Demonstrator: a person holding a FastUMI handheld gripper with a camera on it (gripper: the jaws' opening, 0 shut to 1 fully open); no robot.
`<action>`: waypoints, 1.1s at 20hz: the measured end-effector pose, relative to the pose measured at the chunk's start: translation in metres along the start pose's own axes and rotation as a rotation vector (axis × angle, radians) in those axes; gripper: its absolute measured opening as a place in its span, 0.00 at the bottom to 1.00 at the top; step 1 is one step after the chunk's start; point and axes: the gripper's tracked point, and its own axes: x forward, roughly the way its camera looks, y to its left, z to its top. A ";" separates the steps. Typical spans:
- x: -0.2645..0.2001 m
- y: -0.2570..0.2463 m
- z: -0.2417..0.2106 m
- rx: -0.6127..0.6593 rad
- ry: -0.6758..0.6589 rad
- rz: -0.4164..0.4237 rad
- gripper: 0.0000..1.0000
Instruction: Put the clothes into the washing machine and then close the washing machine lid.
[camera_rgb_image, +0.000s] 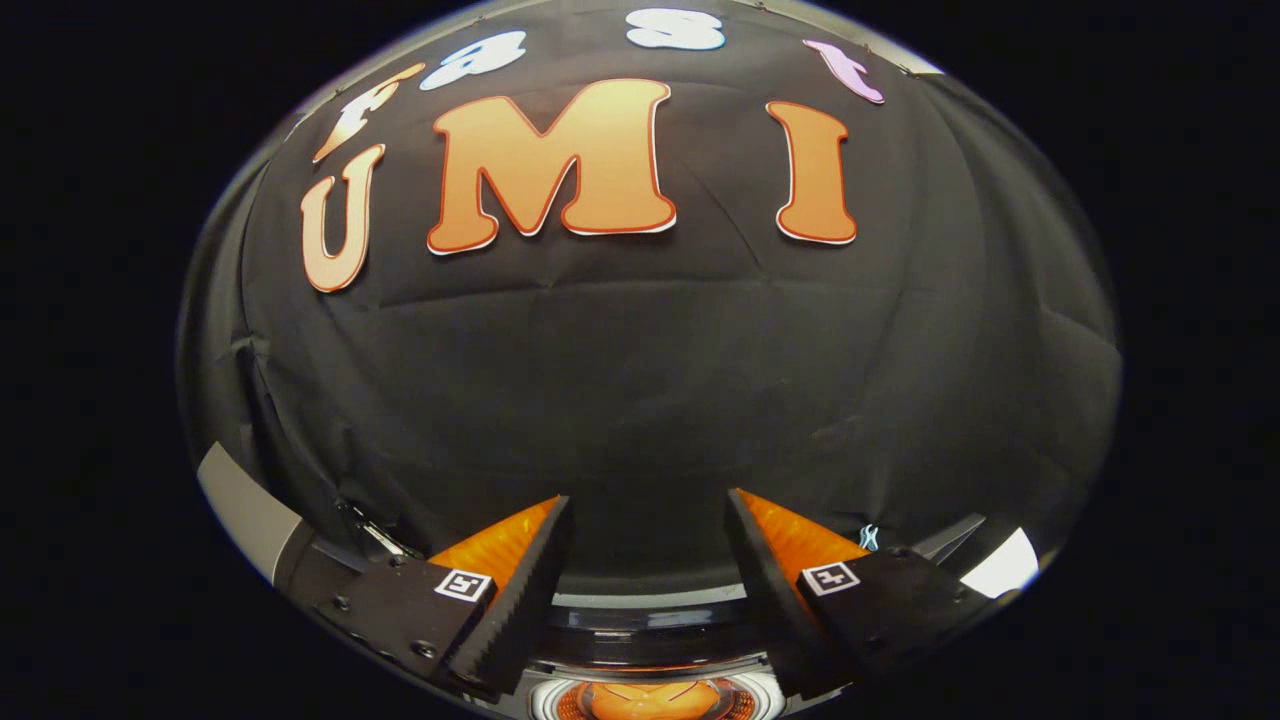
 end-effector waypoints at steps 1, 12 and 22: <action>-0.001 0.000 0.000 -0.004 0.002 -0.001 0.97; -0.055 0.000 -0.022 -0.005 -0.018 -0.003 0.97; -0.093 0.000 -0.047 -0.010 -0.027 -0.002 0.97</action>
